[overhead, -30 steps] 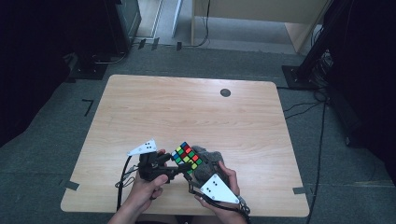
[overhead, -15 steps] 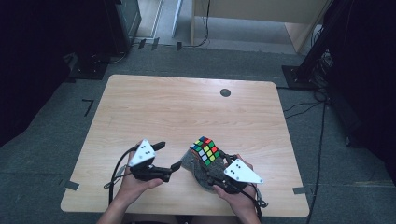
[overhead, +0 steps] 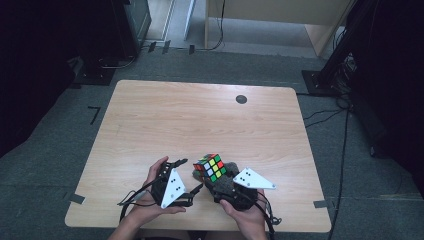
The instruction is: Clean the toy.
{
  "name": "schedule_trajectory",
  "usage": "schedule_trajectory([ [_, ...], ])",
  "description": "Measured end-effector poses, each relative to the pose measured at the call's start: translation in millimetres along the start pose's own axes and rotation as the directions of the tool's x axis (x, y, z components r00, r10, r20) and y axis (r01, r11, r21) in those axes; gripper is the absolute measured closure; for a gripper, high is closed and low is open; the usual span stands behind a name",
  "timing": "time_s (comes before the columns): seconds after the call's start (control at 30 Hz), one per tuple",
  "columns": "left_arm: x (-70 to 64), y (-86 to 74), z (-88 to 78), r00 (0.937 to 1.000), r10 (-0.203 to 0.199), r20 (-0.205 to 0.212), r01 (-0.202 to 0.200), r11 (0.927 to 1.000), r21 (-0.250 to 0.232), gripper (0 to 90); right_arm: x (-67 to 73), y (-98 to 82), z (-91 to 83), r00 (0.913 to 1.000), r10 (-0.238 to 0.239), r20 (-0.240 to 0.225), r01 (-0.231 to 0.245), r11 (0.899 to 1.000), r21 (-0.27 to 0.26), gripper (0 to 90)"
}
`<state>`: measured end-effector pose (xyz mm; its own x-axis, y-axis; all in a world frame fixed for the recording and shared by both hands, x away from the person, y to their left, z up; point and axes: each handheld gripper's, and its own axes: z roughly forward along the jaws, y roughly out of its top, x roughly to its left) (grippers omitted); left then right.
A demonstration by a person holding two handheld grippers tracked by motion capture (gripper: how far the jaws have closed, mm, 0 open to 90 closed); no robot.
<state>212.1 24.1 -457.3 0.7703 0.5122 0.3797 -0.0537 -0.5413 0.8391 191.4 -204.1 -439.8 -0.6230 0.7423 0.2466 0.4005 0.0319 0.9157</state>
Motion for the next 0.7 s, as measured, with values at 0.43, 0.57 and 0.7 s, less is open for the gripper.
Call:
schedule_trajectory([
  [0.43, -10.0, -1.5, 0.5, 0.9952, 0.092, -0.032, -0.093, 0.9951, -0.032, 26.3, 2.1, -2.0, 5.6, 0.998, 0.062, -0.007, -0.062, 0.997, 0.052, 34.4],
  [0.57, -11.0, -1.5, 0.5, 0.9946, 0.097, -0.038, -0.098, 0.9941, -0.045, 29.3, 2.3, -2.0, 6.5, 0.9963, 0.081, -0.029, -0.079, 0.995, 0.06, 34.4],
  [0.7, -13.3, -3.7, 2.3, 0.9918, 0.117, -0.05, -0.119, 0.9922, -0.035, 31.1, 1.9, -3.1, 8.5, 0.9946, 0.097, -0.036, -0.094, 0.993, 0.068, 34.4],
])
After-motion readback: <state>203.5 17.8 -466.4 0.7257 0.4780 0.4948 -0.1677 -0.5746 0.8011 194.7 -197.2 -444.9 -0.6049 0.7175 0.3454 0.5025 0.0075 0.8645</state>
